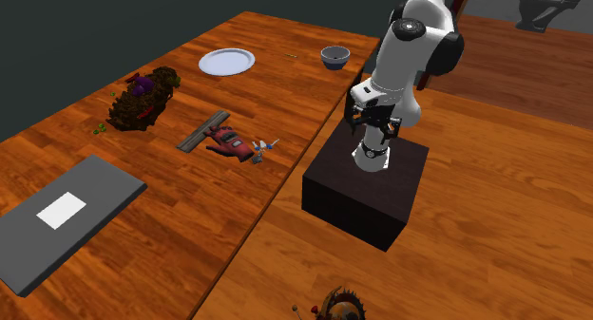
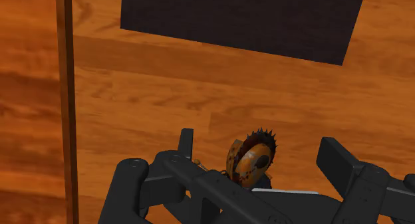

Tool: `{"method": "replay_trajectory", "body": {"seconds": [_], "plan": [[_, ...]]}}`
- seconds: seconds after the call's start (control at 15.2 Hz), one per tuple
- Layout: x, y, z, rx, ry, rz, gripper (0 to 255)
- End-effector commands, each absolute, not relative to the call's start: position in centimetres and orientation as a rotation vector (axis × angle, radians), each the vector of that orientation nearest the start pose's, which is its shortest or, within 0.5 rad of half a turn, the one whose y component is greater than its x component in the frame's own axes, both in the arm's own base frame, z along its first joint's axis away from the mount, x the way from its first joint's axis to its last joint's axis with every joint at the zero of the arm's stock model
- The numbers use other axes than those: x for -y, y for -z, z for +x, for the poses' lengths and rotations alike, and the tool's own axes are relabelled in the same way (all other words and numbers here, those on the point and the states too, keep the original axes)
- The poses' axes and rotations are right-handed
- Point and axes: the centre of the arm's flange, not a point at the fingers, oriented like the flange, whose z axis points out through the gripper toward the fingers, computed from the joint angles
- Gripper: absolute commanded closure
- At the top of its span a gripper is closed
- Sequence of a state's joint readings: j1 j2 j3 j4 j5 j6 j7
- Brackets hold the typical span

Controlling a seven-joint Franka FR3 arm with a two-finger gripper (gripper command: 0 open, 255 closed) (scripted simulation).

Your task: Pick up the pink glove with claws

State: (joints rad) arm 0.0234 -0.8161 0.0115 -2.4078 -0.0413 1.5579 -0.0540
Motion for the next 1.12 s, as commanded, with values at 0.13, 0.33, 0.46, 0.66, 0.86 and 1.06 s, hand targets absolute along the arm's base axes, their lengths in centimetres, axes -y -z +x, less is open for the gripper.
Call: {"method": "replay_trajectory", "body": {"seconds": [0.13,0.33,0.46,0.66,0.86,1.06], "plan": [[1.9,-57.2,29.6,0.255,-0.065,-3.181,0],[5.8,-56.9,29.8,0.432,-0.08,-3.163,0],[8.3,-56.6,30.3,0.55,-0.089,-3.146,0],[12.1,-56.3,31.2,0.725,-0.103,-3.111,0],[15.7,-56.0,32.6,0.898,-0.117,-3.067,0],[19.1,-55.6,34.4,1.068,-0.131,-3.012,0]]}}
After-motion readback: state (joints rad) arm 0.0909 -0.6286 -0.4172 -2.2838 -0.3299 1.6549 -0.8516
